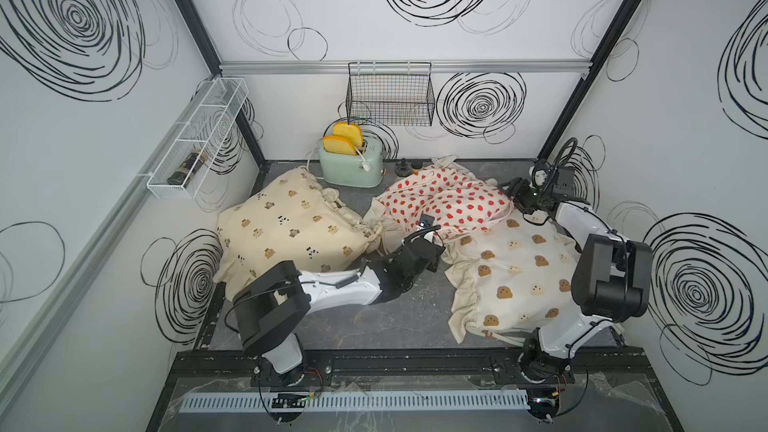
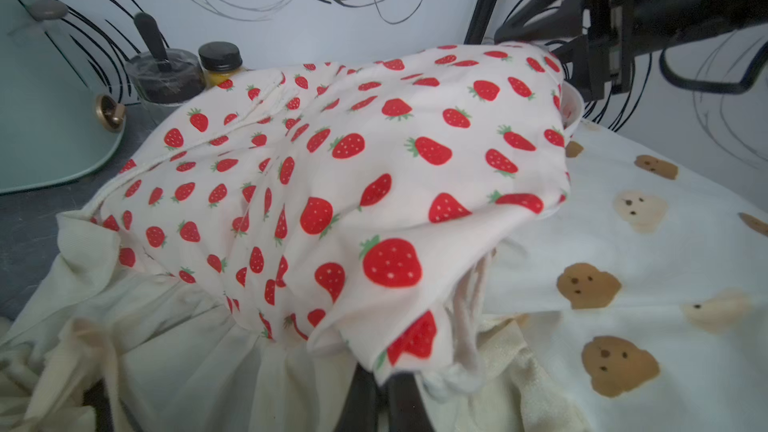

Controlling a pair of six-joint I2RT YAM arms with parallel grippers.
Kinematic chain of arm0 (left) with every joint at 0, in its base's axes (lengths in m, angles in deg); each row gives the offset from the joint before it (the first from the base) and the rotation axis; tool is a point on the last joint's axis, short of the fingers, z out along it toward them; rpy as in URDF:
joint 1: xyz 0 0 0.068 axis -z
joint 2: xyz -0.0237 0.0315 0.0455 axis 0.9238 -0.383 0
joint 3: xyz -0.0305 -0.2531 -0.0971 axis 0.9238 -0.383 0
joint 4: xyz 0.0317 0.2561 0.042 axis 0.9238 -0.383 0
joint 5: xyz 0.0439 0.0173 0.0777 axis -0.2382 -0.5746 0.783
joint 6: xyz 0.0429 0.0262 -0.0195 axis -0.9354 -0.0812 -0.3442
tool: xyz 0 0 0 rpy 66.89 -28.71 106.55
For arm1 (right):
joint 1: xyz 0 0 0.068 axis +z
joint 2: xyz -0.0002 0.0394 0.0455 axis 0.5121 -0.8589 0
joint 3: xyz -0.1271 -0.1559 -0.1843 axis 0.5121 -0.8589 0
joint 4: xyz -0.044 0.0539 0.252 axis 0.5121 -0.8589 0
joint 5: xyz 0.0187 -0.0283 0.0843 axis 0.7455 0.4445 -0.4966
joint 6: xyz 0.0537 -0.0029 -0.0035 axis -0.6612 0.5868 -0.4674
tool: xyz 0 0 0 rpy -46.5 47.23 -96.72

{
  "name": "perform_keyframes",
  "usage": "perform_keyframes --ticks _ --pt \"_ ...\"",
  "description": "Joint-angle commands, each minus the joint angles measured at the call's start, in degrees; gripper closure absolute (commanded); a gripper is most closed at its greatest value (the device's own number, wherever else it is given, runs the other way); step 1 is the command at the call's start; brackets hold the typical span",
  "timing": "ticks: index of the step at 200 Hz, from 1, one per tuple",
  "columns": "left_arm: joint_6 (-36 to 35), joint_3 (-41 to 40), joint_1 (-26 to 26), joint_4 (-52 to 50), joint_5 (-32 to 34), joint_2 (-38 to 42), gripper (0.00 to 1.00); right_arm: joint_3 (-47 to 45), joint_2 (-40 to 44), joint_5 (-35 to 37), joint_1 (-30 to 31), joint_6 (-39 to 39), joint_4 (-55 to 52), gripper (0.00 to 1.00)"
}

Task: Zip up pillowcases
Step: Move the pillowcase to the center of the board.

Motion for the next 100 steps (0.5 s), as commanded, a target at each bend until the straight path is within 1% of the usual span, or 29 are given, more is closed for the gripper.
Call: perform_keyframes --ticks 1,10,16,26,45,59,82,100 --pt "-2.71 -1.40 -2.08 -1.26 0.11 5.81 1.00 2.61 1.38 -2.16 -0.94 0.12 -1.45 0.60" --pt "-3.09 -2.38 -3.48 -2.26 -1.47 8.63 1.00 3.21 2.72 -2.01 -1.24 0.25 -2.51 0.69" --pt "-3.41 -3.09 -4.40 -2.99 -2.67 10.28 1.00 3.34 3.84 -2.09 -1.42 0.40 -2.91 0.72" --pt "-4.03 -4.11 -5.92 -4.69 -4.02 13.28 1.00 2.98 6.24 -2.82 -1.59 0.37 -3.30 0.73" --pt "-5.63 -6.03 -8.62 -9.21 -4.64 19.09 1.00 1.37 11.64 -2.85 -1.62 0.71 -4.43 0.76" --pt "-7.10 -8.09 -10.49 -11.54 -8.33 23.15 1.00 -1.54 16.10 -2.46 -1.59 -0.19 -4.30 0.80" --pt "-7.86 -11.77 -10.80 -15.62 -11.09 28.47 1.00 -9.83 23.84 -2.81 -0.57 -2.25 1.62 0.85" --pt "-6.11 -14.96 -11.04 -16.84 -11.44 32.29 1.00 -11.62 26.38 -2.44 1.07 -1.98 0.22 0.89"
